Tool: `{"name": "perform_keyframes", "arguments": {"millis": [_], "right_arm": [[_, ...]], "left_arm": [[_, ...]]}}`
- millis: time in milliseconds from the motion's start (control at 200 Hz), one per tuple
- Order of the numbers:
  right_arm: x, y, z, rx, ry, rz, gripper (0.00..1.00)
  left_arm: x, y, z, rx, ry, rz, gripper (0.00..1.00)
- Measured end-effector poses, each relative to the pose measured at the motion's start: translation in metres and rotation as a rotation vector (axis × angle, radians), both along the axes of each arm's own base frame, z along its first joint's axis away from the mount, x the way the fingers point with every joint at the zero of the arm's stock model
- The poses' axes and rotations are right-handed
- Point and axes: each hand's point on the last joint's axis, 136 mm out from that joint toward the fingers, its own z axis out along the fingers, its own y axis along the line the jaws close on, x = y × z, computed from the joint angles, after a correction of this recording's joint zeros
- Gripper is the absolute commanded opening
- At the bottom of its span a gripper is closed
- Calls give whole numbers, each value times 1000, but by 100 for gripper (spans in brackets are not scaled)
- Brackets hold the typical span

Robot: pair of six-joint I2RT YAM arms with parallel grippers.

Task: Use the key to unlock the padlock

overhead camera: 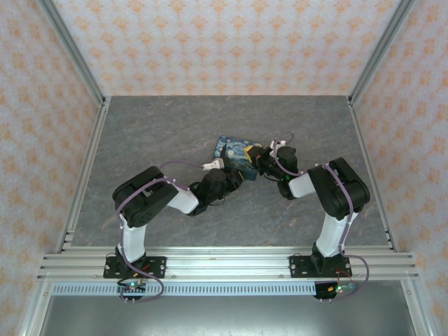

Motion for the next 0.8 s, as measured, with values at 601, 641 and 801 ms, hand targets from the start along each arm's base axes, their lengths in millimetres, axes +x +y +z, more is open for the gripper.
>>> {"name": "perform_keyframes", "arguments": {"millis": [601,641,801], "right_arm": [[0,0,0,0,0,-1,0],[0,0,0,0,0,-1,0],[0,0,0,0,-1,0,0]], "left_arm": [[4,-1,1,23,-2,2,7],[4,-1,0,24,-1,2,3],[4,-2,1,19,5,-8,0]]}}
